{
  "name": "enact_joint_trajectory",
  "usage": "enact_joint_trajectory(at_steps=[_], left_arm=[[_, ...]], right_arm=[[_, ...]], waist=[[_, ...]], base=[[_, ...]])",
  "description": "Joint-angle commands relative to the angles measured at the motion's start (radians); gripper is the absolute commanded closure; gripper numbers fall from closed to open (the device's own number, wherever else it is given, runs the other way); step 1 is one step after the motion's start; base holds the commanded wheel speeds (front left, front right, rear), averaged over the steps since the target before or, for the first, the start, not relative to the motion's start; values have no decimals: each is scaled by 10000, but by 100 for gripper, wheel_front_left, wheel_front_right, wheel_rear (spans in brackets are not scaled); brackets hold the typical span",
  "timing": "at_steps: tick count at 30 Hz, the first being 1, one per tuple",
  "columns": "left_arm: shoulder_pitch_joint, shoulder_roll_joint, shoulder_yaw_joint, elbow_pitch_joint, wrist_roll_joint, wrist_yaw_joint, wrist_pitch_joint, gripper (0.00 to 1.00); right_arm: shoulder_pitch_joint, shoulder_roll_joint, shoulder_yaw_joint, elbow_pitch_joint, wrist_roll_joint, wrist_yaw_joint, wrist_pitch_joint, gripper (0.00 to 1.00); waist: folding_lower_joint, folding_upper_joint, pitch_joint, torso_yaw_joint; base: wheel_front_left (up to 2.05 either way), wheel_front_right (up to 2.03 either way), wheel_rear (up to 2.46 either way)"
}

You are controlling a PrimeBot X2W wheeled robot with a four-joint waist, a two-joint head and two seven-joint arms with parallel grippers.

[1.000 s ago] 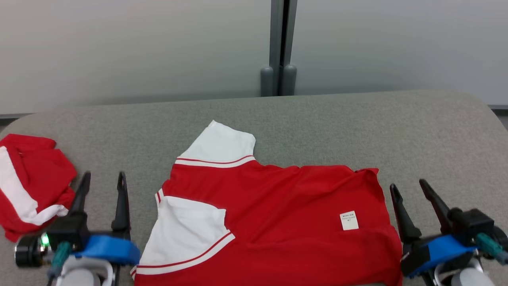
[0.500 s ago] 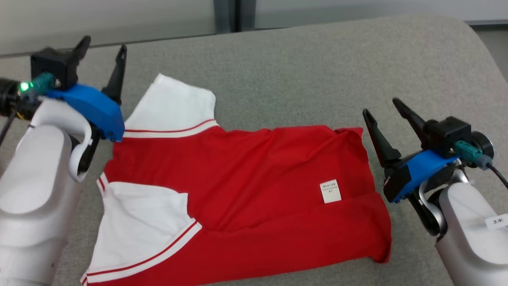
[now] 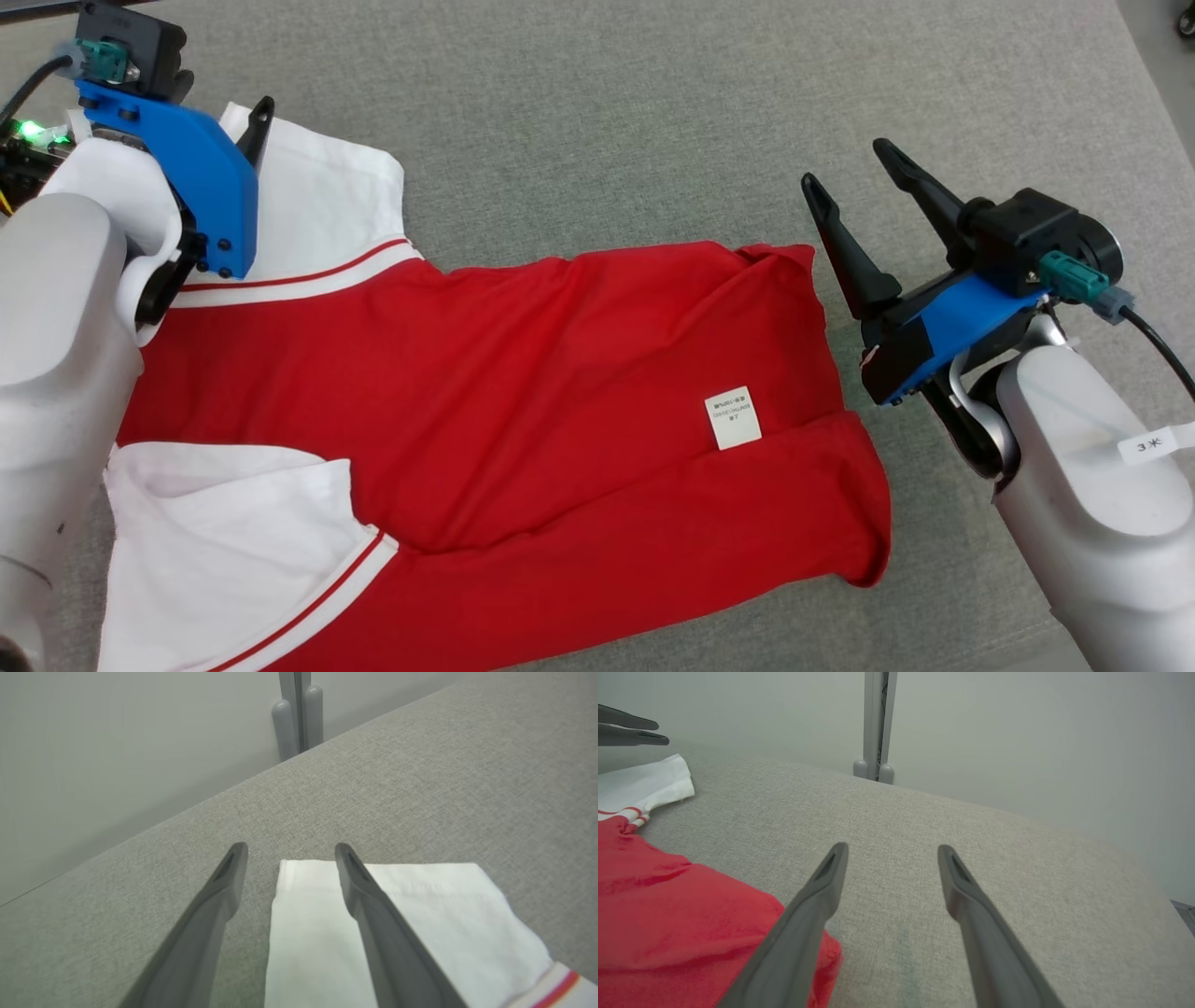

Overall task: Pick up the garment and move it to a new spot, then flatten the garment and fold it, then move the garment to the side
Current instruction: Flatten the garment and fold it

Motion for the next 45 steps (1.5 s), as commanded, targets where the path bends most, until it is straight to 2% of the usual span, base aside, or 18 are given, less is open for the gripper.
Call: enact_joint_trajectory(at_steps=[1, 7, 8, 9, 10, 15, 20, 26, 30, 33, 34, 35, 36, 38, 40, 45], left_arm=[[-210, -13, -99, 184, -172, -9, 75, 0], [-400, -83, -601, 1031, -790, -10, 132, 0], [-352, -103, -677, 1150, -919, -10, 188, 18], [-325, -111, -783, 1216, -1027, -10, 192, 77], [-332, -114, -835, 1249, -1174, -10, 81, 100], [-454, -215, -1175, 1222, -1569, -10, -538, 100], [-397, -323, -1538, 1199, -1805, -10, -1178, 100], [-312, -443, -1920, 1170, -2147, -10, -1609, 100], [-449, -517, -2195, 1113, -2292, -11, -1870, 100], [-595, -547, -2361, 1118, -2414, -11, -2027, 100], [-624, -561, -2423, 1123, -2438, -11, -2074, 100], [-629, -580, -2475, 1132, -2482, -11, -2117, 100], [-646, -601, -2518, 1139, -2524, -11, -2153, 100], [-723, -625, -2598, 1158, -2594, -11, -2270, 100], [-794, -649, -2679, 1206, -2664, -11, -2394, 100], [-794, -654, -2665, 1347, -2857, -11, -2983, 100]], right_arm=[[-238, 27, 83, 44, 128, 2, -86, 0], [-525, -69, 490, 232, 440, 2, -64, 0], [-573, -102, 578, 255, 496, 2, -27, 0], [-624, -133, 645, 254, 560, 2, -5, 0], [-665, -182, 728, 270, 645, 2, 39, 0], [-614, -515, 1388, 200, 1285, 2, 759, 0], [-459, -1176, 2183, -263, 2032, 2, 1891, 0], [-284, -1877, 2535, -717, 2492, 2, 3112, 0], [-301, -2037, 2624, -695, 2388, 2, 3547, 0], [-385, -1829, 2665, -604, 2384, 2, 3753, 0], [-425, -1801, 2706, -504, 2326, 2, 3853, 9], [-490, -1742, 2702, -391, 2295, 2, 3932, 44], [-561, -1688, 2696, -270, 2277, 2, 3986, 58], [-708, -1586, 2661, 2, 2191, 2, 3956, 100], [-786, -1405, 2471, 359, 2201, 2, 3838, 100], [-876, -959, 1683, 1156, 2139, 2, 2757, 100]], waist=[[-1, -4, 58, -64], [-1, -4, 201, -220], [-1, -4, 199, -223], [-1, -4, 195, -224], [-1, -4, 176, -211], [-1, -4, -120, 15], [-1, -4, -476, 238], [-1, -4, -636, 467], [-1, -4, -589, 646], [-1, -4, -528, 765], [-1, -4, -509, 801], [-1, -4, -493, 832], [-1, -4, -475, 863], [-1, -4, -453, 917], [-1, -4, -459, 973], [-1, -4, -637, 1096]], base=[[0, 0, 0], [0, 0, 0], [0, 0, 0], [0, 0, 0], [0, 0, 0], [0, 0, 0], [0, 0, 0], [0, 0, 0], [0, 0, 0], [0, 0, 0], [0, 0, 0], [0, 0, 0], [0, 0, 0], [0, 0, 0], [0, 0, 0], [0, 0, 0]])
